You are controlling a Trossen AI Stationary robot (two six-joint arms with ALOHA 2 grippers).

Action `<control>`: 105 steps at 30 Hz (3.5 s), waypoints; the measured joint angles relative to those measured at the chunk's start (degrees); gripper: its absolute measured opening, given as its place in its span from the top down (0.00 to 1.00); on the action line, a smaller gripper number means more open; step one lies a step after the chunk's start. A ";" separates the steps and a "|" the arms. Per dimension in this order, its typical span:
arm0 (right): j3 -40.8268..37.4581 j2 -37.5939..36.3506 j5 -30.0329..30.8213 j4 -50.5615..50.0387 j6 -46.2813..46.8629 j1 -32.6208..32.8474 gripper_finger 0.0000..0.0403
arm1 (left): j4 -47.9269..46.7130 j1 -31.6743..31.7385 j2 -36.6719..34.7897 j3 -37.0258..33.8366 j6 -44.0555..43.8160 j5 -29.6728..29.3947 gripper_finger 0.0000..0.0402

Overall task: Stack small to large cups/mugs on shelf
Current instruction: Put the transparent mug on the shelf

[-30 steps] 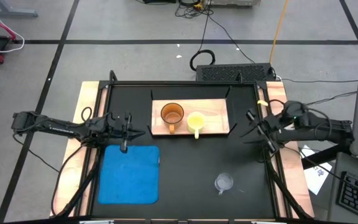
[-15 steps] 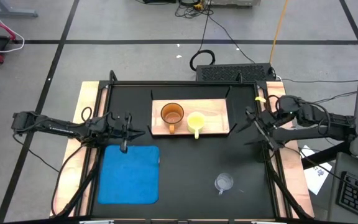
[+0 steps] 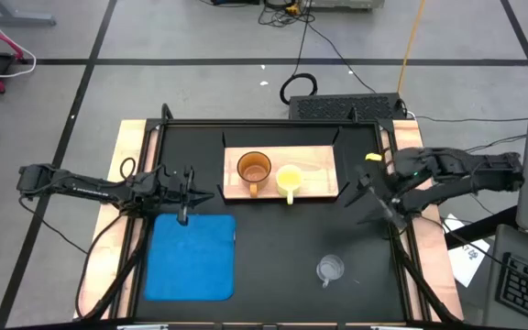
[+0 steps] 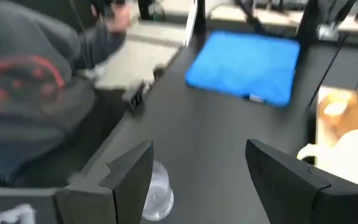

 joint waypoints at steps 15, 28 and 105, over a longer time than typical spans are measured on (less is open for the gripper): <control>0.09 19.61 17.06 -2.56 10.26 20.81 0.38 | -0.50 -0.01 0.11 0.00 -0.51 -2.52 0.95; 0.03 30.37 20.99 2.86 12.97 24.59 0.38 | -0.24 0.00 0.11 0.00 -1.33 -2.49 0.95; -6.62 36.68 20.32 8.77 17.25 24.66 0.92 | -0.02 -0.09 0.13 0.02 -0.74 -0.85 0.95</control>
